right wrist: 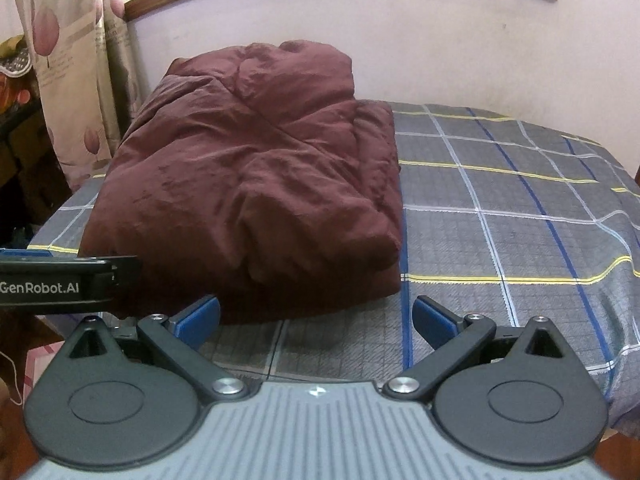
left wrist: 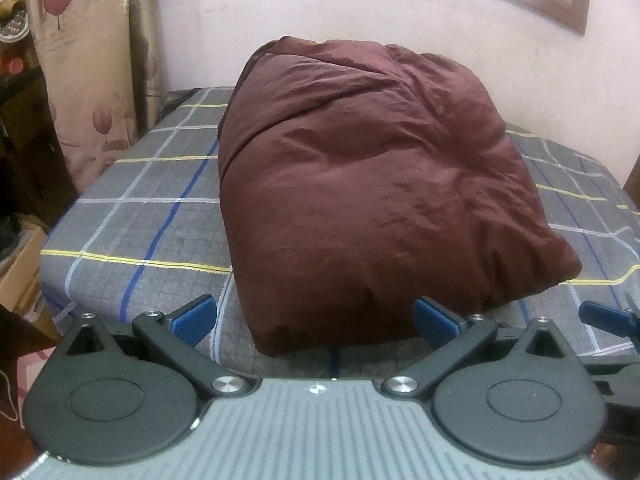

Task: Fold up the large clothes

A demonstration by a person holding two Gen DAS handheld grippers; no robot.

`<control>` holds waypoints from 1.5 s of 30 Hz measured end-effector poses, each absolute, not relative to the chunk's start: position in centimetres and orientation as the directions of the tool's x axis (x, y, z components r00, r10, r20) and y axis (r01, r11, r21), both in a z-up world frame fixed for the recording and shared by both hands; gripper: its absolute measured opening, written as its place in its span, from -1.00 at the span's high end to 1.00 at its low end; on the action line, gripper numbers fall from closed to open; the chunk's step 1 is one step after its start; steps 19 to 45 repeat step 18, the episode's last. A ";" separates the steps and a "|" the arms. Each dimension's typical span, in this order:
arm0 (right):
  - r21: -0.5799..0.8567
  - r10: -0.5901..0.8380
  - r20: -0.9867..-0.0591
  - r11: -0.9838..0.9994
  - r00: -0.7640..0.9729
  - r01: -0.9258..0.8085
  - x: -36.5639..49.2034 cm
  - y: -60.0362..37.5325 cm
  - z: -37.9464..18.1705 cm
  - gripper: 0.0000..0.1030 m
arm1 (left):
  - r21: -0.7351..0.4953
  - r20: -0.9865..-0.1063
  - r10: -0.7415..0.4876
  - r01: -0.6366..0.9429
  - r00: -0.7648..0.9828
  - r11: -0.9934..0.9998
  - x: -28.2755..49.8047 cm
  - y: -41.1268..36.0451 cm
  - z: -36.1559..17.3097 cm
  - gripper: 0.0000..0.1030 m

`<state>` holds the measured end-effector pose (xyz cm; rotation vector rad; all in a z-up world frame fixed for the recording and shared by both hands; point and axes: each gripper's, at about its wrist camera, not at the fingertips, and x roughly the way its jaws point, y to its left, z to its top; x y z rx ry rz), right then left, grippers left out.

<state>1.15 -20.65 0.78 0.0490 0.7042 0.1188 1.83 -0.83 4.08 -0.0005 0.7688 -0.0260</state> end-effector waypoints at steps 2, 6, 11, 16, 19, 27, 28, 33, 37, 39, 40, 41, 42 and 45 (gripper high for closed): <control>0.091 0.129 -0.646 0.992 0.752 -0.093 1.2 -20.6 0.7 -1.00 | -0.014 -0.693 -0.027 0.024 0.720 1.000 1.7 -0.9 4.0 -1.00; 0.090 0.125 -0.649 0.992 0.751 -0.088 1.3 -20.6 0.6 -1.00 | -0.025 -0.673 -0.027 0.014 0.739 1.000 1.6 -0.7 4.0 -1.00; 0.087 0.122 -0.652 0.993 0.748 -0.086 1.4 -20.6 0.6 -1.00 | -0.011 -0.646 0.009 -0.021 0.764 1.000 1.5 -0.4 4.0 -1.00; 0.087 0.120 -0.649 0.993 0.751 -0.083 1.4 -20.7 0.6 -1.00 | 0.005 -0.635 0.016 -0.017 0.772 1.000 1.5 -0.6 4.1 -1.00; 0.085 0.119 -0.650 0.993 0.751 -0.084 1.3 -20.7 0.6 -1.00 | 0.017 -0.629 0.024 -0.017 0.777 1.000 1.3 -0.7 4.2 -1.00; 0.085 0.119 -0.650 0.993 0.751 -0.084 1.3 -20.7 0.6 -1.00 | 0.017 -0.629 0.024 -0.017 0.777 1.000 1.3 -0.7 4.2 -1.00; 0.085 0.119 -0.650 0.993 0.751 -0.084 1.3 -20.7 0.6 -1.00 | 0.017 -0.629 0.024 -0.017 0.777 1.000 1.3 -0.7 4.2 -1.00; 0.085 0.119 -0.650 0.993 0.751 -0.084 1.3 -20.7 0.6 -1.00 | 0.017 -0.629 0.024 -0.017 0.777 1.000 1.3 -0.7 4.2 -1.00; 0.085 0.119 -0.650 0.993 0.751 -0.084 1.3 -20.7 0.6 -1.00 | 0.017 -0.629 0.024 -0.017 0.777 1.000 1.3 -0.7 4.2 -1.00; 0.085 0.119 -0.650 0.993 0.751 -0.084 1.3 -20.7 0.6 -1.00 | 0.017 -0.629 0.024 -0.017 0.777 1.000 1.3 -0.7 4.2 -1.00; 0.085 0.119 -0.650 0.993 0.751 -0.084 1.3 -20.7 0.6 -1.00 | 0.017 -0.629 0.024 -0.017 0.777 1.000 1.3 -0.7 4.2 -1.00; 0.085 0.119 -0.650 0.993 0.751 -0.084 1.3 -20.7 0.6 -1.00 | 0.017 -0.629 0.024 -0.017 0.777 1.000 1.3 -0.7 4.2 -1.00; 0.085 0.119 -0.650 0.993 0.751 -0.084 1.3 -20.7 0.6 -1.00 | 0.017 -0.629 0.024 -0.017 0.777 1.000 1.3 -0.7 4.2 -1.00; 0.085 0.119 -0.650 0.993 0.751 -0.084 1.3 -20.7 0.6 -1.00 | 0.017 -0.629 0.024 -0.017 0.777 1.000 1.3 -0.7 4.2 -1.00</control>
